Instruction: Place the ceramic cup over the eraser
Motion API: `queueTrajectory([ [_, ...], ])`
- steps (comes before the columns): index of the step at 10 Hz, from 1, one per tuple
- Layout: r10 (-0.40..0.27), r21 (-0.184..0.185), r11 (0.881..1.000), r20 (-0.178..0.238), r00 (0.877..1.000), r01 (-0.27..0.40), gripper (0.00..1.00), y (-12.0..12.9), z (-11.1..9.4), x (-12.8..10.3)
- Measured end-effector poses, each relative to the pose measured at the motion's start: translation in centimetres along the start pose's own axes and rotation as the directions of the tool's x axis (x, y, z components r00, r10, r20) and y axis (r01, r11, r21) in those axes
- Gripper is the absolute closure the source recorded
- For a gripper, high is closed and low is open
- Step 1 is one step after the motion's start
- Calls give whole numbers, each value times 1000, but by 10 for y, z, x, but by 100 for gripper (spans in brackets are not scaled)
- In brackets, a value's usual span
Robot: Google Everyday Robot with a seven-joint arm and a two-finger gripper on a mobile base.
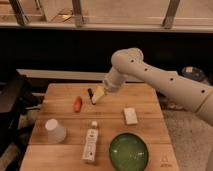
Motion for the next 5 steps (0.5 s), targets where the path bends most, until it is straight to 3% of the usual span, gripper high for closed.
queueTrajectory([
  [2,-60,-13,998,-24,998,59,25,26,18,-13],
  [5,-186,-76,980,-35,982,183,25,80,41,-32],
])
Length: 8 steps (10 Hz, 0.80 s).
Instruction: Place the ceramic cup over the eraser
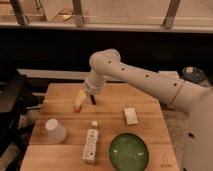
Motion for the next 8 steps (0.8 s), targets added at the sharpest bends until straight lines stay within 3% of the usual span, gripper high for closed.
queueTrajectory([
  [3,-140,-58,989,-13,990,139,25,52,24,-26],
  [6,-230,-59,971,-2,973,230,25,95,45,-47],
  [8,-228,-55,972,-2,974,227,25,92,45,-46],
])
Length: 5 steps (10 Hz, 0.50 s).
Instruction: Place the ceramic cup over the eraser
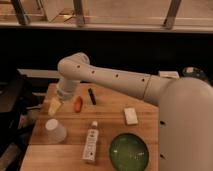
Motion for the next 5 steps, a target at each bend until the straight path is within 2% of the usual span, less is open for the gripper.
queueTrajectory([
  [3,-4,-3,1000,-13,1000,4,25,2,4,2],
  [5,-4,-32,999,-51,999,2,25,11,25,6],
])
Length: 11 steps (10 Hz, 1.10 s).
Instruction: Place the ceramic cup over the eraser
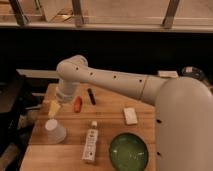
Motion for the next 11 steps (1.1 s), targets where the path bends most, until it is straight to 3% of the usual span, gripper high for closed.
queueTrajectory([
  [4,-36,-52,998,-50,998,33,25,22,36,-8],
  [8,-54,-58,997,-100,993,49,25,33,65,-12],
  [11,-26,-76,997,-132,991,16,25,35,82,-4],
])
